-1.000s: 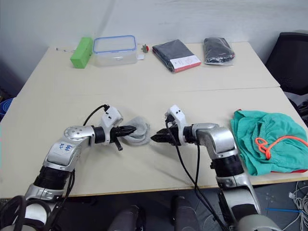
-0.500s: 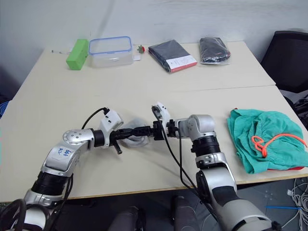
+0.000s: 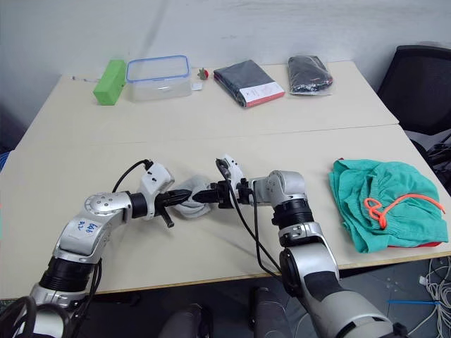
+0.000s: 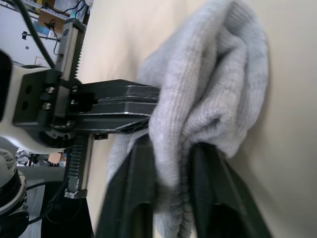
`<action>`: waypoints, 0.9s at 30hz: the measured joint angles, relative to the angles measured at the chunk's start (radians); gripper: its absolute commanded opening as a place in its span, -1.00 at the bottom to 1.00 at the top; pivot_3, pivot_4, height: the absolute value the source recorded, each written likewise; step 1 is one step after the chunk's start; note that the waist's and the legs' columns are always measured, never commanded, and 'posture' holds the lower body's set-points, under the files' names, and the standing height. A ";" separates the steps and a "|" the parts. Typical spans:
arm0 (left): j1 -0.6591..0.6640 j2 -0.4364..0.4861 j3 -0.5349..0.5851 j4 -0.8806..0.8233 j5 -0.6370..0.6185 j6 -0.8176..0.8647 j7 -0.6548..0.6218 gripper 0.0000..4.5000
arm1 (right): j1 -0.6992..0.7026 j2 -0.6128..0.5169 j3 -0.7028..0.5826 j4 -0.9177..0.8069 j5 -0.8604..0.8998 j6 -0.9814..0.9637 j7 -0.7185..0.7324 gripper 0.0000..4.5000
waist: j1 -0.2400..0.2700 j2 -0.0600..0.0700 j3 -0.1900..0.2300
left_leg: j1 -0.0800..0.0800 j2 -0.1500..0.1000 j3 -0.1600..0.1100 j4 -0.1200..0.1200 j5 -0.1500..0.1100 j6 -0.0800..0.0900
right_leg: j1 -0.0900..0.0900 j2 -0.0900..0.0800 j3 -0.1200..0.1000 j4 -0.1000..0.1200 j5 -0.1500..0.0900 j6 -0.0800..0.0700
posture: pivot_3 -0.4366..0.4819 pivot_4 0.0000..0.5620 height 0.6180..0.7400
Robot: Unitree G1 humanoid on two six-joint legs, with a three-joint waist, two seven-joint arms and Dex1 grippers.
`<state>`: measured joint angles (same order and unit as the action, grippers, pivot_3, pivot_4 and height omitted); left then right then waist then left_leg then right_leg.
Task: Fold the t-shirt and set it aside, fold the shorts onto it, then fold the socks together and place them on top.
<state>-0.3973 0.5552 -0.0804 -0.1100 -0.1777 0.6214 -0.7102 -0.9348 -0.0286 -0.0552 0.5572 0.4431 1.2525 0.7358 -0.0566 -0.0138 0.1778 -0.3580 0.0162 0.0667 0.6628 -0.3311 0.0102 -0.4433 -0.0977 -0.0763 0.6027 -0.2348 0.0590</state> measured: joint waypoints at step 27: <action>-0.193 0.070 0.176 -0.309 -0.655 0.226 -0.286 0.98 | 0.475 -0.974 -0.676 -0.341 0.278 0.153 0.109 -1.00 | 0.081 0.002 0.004 | -0.027 -0.006 0.005 0.006 0.003 0.008 | -0.016 0.009 -0.002 -0.013 0.007 0.011 | -0.05 -0.47 1.00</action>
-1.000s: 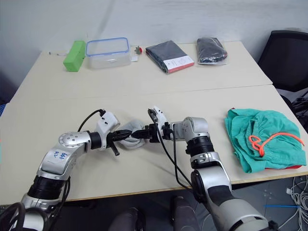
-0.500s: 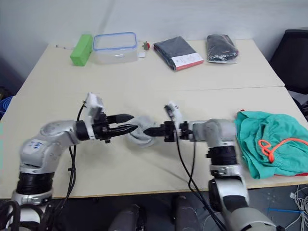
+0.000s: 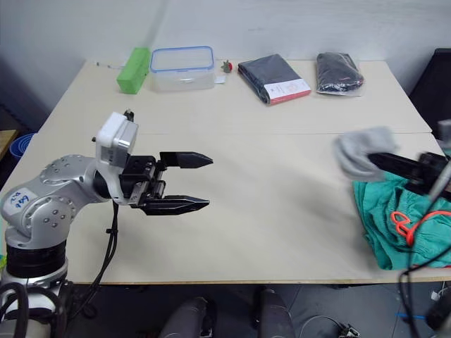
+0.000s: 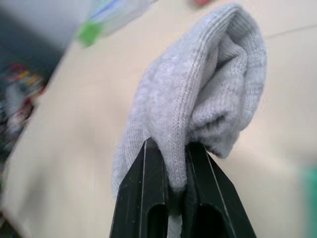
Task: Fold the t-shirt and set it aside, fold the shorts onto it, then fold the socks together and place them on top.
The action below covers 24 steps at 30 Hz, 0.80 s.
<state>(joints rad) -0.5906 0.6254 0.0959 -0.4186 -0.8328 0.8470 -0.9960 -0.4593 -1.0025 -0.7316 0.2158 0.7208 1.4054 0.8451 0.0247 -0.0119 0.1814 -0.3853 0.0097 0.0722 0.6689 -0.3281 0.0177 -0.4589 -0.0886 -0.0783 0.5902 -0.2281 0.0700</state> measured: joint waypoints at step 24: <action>-0.006 0.005 -0.064 0.046 0.080 -0.101 0.057 1.00 | 0.092 0.049 -0.038 0.334 -0.081 -0.384 -0.160 -0.69 | -0.024 -0.002 0.003 | 0.018 0.005 0.012 -0.001 0.003 -0.004 | 0.014 0.010 0.022 -0.006 0.004 0.000 | -0.05 -0.47 1.00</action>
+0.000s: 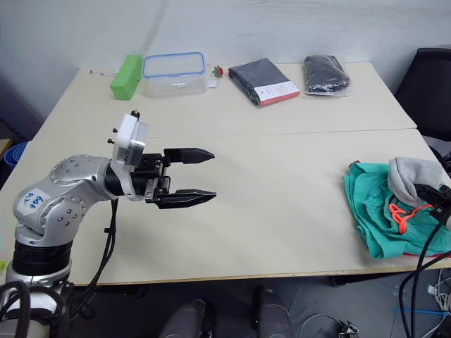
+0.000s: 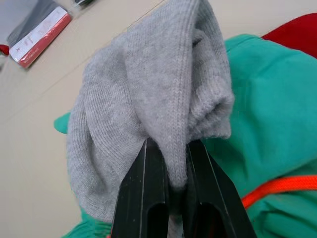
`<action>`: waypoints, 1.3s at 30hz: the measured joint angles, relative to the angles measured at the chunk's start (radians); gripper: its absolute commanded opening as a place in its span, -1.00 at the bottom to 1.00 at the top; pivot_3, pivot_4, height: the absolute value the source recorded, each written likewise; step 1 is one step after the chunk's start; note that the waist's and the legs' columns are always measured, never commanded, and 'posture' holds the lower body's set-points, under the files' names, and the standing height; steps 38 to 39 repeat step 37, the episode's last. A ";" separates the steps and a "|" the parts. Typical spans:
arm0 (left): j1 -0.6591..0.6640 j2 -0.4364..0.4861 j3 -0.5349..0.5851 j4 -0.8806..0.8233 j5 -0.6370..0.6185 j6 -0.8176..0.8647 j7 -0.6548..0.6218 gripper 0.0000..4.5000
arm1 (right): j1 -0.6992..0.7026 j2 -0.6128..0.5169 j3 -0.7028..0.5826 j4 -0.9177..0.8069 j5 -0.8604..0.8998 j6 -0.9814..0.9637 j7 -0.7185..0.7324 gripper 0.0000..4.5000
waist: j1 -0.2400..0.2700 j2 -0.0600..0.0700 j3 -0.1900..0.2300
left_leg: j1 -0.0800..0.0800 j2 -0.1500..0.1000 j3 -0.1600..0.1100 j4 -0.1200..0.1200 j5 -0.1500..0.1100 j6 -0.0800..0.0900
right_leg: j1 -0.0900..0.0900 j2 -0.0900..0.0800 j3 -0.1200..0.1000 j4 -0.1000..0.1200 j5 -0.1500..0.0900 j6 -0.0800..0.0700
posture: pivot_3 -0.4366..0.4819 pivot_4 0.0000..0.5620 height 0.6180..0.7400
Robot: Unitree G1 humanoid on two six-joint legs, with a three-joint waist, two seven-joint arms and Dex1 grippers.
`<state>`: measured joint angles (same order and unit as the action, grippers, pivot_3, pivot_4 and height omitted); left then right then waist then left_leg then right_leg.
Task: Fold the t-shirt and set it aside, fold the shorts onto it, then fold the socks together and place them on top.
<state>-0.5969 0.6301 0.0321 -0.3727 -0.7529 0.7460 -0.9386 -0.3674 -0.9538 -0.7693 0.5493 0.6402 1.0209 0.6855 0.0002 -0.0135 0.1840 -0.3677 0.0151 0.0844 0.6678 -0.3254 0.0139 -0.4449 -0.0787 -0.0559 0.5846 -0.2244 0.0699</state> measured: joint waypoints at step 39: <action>0.222 0.274 0.222 -0.022 -0.148 0.087 -0.109 1.00 | 0.259 -0.550 0.146 0.347 -0.267 -0.671 0.832 0.99 | -0.027 -0.003 0.003 | 0.011 0.001 0.013 -0.001 -0.007 0.004 | 0.000 0.000 0.008 0.001 -0.003 -0.003 | -0.05 -0.47 1.00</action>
